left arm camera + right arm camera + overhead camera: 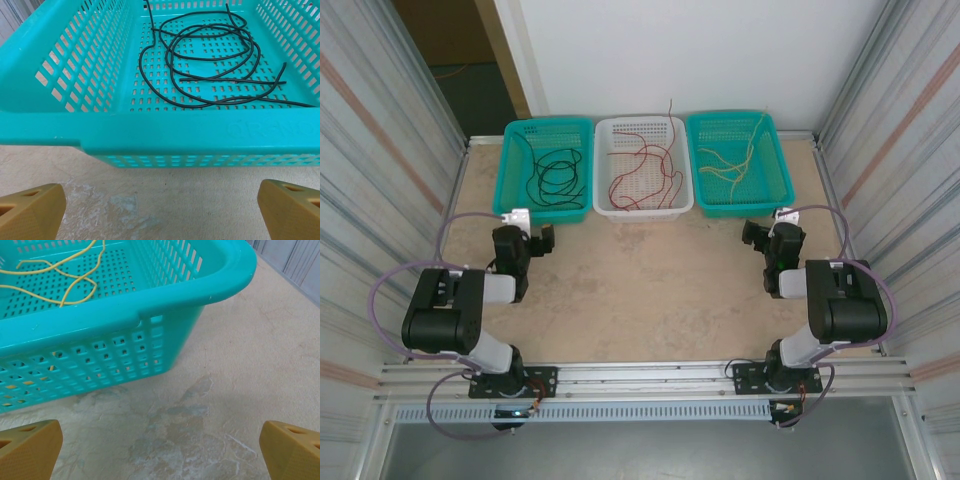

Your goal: Untangle the cables

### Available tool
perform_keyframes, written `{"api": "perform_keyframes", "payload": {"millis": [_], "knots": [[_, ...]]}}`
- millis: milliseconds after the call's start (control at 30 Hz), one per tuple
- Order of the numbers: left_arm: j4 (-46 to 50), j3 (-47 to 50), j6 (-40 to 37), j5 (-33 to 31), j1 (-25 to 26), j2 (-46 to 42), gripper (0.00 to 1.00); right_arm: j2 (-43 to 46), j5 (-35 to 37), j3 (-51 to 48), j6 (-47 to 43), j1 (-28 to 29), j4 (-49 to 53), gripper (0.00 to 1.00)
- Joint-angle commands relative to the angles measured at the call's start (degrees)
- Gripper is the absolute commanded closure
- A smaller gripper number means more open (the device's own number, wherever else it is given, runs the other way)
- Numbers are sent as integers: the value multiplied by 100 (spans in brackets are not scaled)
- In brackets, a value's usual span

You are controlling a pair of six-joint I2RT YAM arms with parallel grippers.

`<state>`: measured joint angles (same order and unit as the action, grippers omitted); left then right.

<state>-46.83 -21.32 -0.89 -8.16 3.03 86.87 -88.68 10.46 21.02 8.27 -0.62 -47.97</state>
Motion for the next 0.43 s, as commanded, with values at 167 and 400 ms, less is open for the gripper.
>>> {"api": "perform_keyframes", "payload": {"millis": [167,400], "knots": [[-11,-138,-112,-105,14,-19,1,-33,-138,230,-142,-29,134,1],[-11,-144,-105,-106,7,-21,1,44,-914,223,-286,-166,202,1]]}}
